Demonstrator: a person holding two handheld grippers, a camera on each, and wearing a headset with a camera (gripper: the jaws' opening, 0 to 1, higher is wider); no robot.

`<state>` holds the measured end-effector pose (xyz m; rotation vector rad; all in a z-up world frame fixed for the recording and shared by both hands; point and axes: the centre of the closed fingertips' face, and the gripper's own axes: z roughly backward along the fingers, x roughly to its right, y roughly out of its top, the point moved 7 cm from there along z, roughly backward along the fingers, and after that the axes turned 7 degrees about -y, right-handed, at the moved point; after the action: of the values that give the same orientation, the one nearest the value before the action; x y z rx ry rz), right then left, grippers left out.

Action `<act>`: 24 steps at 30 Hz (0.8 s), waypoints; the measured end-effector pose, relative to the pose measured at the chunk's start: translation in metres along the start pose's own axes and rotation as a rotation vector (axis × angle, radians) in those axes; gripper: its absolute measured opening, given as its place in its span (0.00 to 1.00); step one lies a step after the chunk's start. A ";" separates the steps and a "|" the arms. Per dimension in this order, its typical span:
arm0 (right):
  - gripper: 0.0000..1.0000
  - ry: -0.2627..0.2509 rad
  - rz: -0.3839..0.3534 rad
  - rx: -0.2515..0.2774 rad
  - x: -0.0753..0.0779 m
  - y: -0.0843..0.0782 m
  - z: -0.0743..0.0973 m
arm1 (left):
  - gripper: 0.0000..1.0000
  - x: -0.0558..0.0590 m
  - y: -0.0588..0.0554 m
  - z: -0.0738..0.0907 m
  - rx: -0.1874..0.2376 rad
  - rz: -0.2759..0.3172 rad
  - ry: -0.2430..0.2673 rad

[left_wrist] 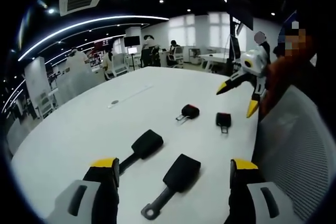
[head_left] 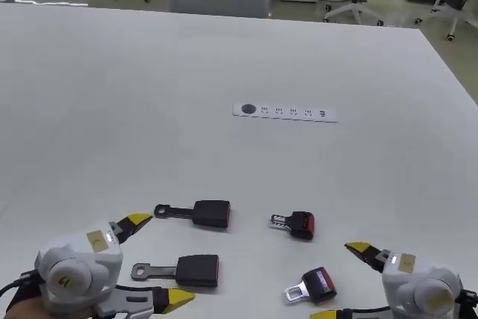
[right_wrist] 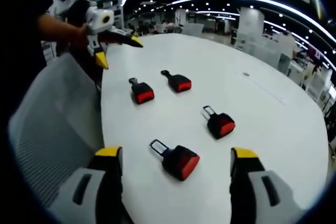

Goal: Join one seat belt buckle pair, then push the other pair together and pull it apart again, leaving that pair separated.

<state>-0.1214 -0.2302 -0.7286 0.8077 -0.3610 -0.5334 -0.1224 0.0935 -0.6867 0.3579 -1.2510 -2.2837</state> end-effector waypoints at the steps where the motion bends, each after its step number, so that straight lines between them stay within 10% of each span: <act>1: 0.84 0.002 0.005 -0.005 0.000 0.000 0.000 | 0.89 0.000 0.000 -0.001 -0.005 -0.006 -0.007; 24: 0.80 0.215 0.195 -0.126 0.011 -0.005 -0.027 | 0.75 -0.007 -0.013 -0.039 -0.183 -0.174 -0.191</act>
<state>-0.1002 -0.2240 -0.7490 0.6913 -0.2024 -0.2808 -0.1028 0.0756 -0.7194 0.1935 -1.1255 -2.6096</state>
